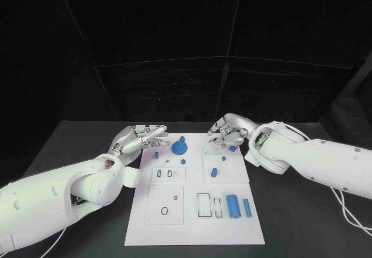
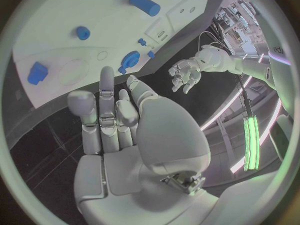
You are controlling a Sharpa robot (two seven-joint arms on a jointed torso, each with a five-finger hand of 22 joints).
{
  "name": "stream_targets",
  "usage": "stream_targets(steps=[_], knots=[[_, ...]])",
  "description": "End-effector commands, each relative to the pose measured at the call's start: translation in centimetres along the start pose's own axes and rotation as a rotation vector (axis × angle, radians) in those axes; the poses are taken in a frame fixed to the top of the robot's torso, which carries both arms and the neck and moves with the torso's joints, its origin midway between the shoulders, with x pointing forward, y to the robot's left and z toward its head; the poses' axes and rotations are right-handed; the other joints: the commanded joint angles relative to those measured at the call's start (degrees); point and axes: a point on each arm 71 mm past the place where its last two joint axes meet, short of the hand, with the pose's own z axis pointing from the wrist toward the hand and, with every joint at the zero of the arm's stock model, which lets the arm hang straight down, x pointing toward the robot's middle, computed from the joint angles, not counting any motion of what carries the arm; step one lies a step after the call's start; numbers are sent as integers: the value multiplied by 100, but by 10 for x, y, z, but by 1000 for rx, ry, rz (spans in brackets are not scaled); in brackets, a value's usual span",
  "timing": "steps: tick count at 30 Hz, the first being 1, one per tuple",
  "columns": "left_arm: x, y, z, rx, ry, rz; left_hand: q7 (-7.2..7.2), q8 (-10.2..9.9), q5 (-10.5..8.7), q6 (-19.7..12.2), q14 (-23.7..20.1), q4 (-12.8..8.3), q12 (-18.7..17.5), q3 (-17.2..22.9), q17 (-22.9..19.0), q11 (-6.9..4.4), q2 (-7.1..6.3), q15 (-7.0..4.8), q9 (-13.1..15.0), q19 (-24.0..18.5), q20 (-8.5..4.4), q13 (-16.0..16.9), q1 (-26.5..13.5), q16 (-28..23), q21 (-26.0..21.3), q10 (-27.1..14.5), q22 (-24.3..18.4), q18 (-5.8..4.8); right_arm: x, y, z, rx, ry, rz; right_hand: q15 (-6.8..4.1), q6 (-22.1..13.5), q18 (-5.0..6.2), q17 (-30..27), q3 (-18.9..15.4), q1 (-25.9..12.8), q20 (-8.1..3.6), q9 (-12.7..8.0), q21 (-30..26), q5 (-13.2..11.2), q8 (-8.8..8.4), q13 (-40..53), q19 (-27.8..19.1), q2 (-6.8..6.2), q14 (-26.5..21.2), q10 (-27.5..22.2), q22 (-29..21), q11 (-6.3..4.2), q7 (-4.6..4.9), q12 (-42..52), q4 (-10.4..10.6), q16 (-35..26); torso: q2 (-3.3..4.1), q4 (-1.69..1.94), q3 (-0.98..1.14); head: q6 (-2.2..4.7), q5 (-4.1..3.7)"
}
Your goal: Assemble the parts on the task board
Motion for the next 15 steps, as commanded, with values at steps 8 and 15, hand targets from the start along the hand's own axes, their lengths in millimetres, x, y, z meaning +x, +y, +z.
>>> stream_targets(steps=[8, 15], knots=[[-6, 0, 4, 19, 8, 8, 1, -21, 24, 57, -40, -5, -31, 45, 11, 3, 7, 14, 3, 11, 24, 4, -18, -56, -33, 52, -13, 41, -27, -37, -24, 2, 35, 393, 283, 251, 76, -340, 1239, 201, 187, -23, -2791, -119, -223, -3705, -1726, -136, -1077, -988, -2198, 223, 119, -4351, -469, -491, -5, -28, 12, 61, -168], [-7, 1, 6, 18, 9, 7, 18, -41, 25, 52, -81, -14, -62, 73, 19, 16, -8, 29, -2, -15, 33, -3, -36, -115, -64, 49, -33, 37, -45, -61, -35, 38, -26, 380, 354, 321, 163, -1110, 1407, -142, 295, 9, -3283, -34, -380, -5040, -800, -417, -1411, -430, -2627, 303, 169, -5294, -536, -387, -1, -20, 13, 79, -228]])
